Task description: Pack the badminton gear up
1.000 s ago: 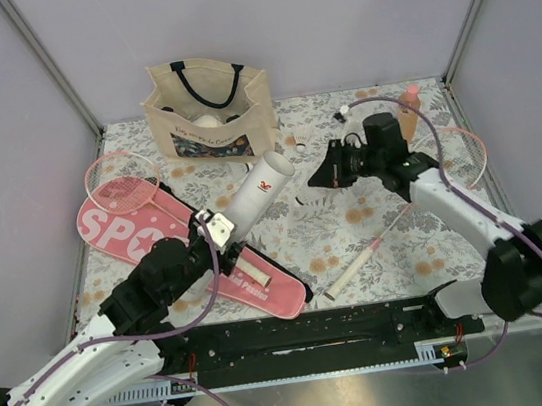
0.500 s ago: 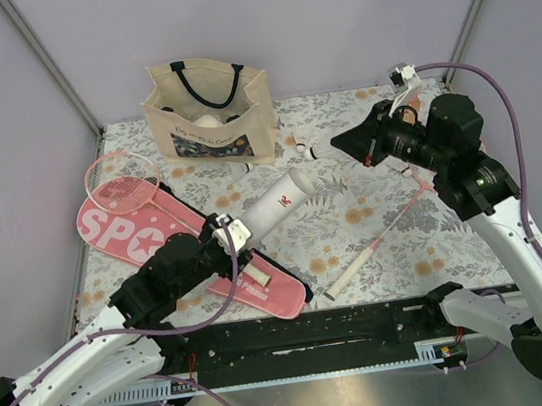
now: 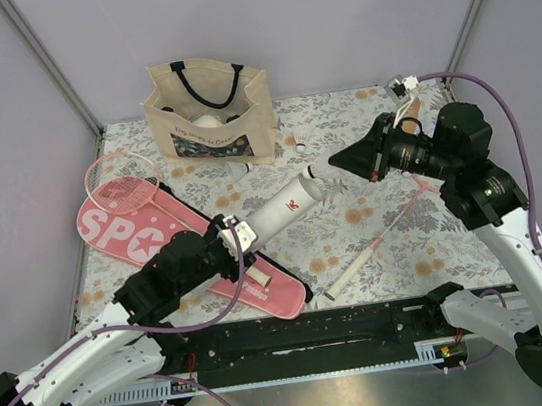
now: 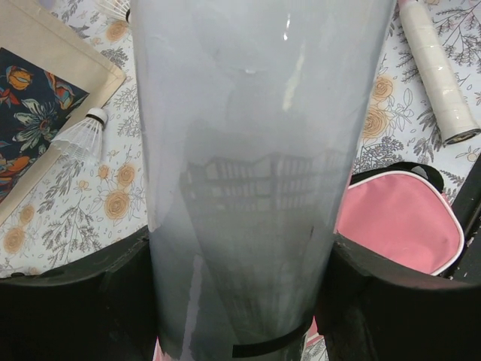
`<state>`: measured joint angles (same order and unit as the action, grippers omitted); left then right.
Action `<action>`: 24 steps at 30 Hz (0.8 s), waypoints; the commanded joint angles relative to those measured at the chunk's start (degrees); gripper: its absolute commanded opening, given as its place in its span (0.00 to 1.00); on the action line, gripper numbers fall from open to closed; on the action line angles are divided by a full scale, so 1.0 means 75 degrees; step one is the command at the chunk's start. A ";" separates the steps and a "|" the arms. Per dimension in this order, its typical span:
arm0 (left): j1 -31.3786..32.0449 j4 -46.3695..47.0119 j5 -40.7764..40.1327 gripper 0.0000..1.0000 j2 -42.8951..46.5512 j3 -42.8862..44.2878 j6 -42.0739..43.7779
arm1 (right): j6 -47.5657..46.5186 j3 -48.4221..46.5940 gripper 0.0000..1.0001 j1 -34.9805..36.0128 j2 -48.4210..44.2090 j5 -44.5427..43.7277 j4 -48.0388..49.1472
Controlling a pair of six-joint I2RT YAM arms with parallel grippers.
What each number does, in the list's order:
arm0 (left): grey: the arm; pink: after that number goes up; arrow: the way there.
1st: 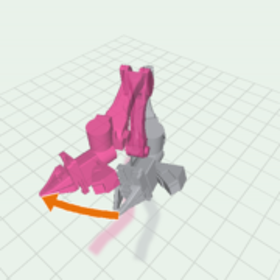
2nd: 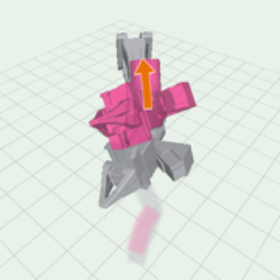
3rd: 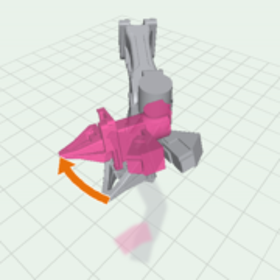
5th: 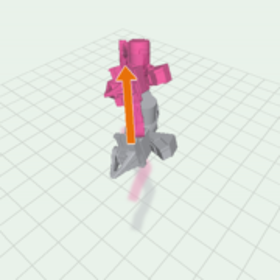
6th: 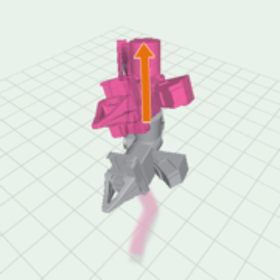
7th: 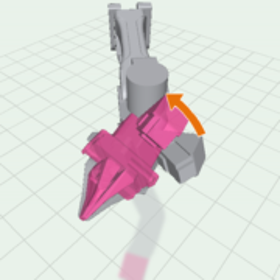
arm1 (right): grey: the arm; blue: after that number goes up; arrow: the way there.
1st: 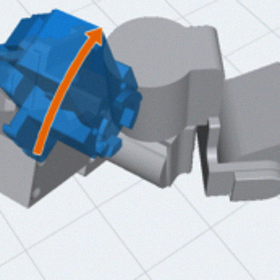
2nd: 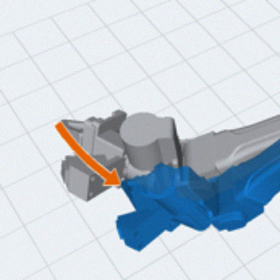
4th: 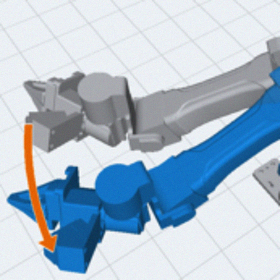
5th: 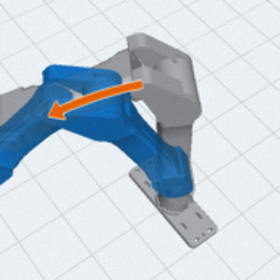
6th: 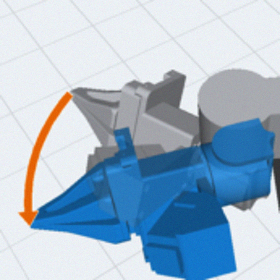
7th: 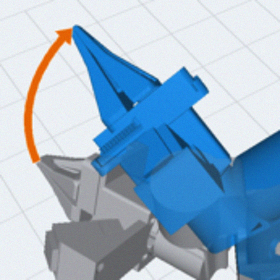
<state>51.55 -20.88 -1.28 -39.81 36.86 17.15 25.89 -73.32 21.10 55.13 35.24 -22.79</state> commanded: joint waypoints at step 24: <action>-0.0018 0.1320 0.1085 0.56 0.0726 -0.0310 0.0268 | 0.2499 0.1970 0.00 0.0198 -0.0097 0.2098 0.3198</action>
<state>51.31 -17.76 4.82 -35.20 34.00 18.52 38.92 -61.63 21.52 53.87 48.14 -9.02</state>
